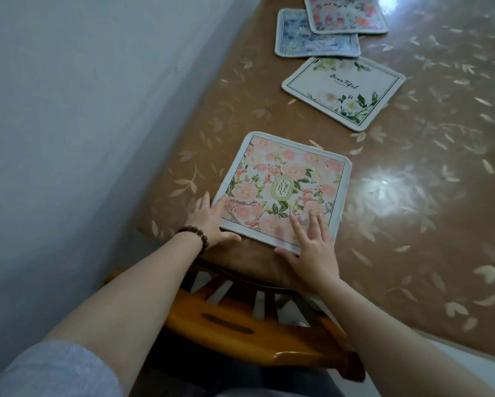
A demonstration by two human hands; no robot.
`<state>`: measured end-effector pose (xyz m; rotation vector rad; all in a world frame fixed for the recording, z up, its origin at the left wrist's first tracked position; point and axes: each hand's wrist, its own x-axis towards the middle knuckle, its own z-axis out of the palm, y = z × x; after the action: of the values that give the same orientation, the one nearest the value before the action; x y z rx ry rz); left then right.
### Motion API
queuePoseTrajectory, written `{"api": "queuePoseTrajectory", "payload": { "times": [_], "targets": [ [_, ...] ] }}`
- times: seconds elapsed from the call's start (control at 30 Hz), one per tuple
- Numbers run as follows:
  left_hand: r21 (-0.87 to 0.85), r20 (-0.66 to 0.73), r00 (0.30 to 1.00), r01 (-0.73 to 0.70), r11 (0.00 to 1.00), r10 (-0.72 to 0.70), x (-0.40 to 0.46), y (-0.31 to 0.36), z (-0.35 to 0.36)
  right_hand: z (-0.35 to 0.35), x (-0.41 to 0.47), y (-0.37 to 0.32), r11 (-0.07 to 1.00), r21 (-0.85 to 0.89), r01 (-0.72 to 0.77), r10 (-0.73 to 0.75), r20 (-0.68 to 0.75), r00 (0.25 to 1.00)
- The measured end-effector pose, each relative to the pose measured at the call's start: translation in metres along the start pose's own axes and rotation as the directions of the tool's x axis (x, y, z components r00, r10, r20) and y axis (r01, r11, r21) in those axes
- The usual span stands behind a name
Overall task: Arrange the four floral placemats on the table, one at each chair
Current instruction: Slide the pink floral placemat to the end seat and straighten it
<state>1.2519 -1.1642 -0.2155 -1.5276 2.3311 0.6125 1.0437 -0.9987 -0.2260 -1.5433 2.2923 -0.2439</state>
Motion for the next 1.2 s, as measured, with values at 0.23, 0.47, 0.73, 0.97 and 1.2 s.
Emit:
{"api": "queuePoseTrajectory", "payload": {
  "times": [0.23,0.47,0.73,0.97,1.2],
  "targets": [
    [0.015,-0.013,1.000,-0.008,1.000,0.008,0.006,0.007,-0.001,-0.010,0.002,0.034,0.968,0.045,-0.247,0.244,0.056,0.968],
    [-0.116,-0.044,0.999,-0.019,0.993,0.014,0.000,0.011,0.008,-0.007,0.004,0.034,0.969,-0.014,-0.245,0.244,0.135,0.960],
    [-0.143,-0.069,0.997,-0.028,0.989,0.018,-0.014,0.002,0.014,-0.006,-0.007,0.030,0.976,0.046,-0.214,0.207,0.122,0.971],
    [-0.064,0.008,0.999,0.047,0.997,-0.047,-0.046,-0.015,0.027,0.004,-0.033,0.017,0.981,0.020,-0.195,0.189,0.164,0.968],
    [0.026,-0.008,0.998,0.059,0.998,-0.059,-0.053,-0.018,0.021,-0.005,-0.039,0.013,0.980,-0.007,-0.199,0.197,0.181,0.964]
  ]
}}
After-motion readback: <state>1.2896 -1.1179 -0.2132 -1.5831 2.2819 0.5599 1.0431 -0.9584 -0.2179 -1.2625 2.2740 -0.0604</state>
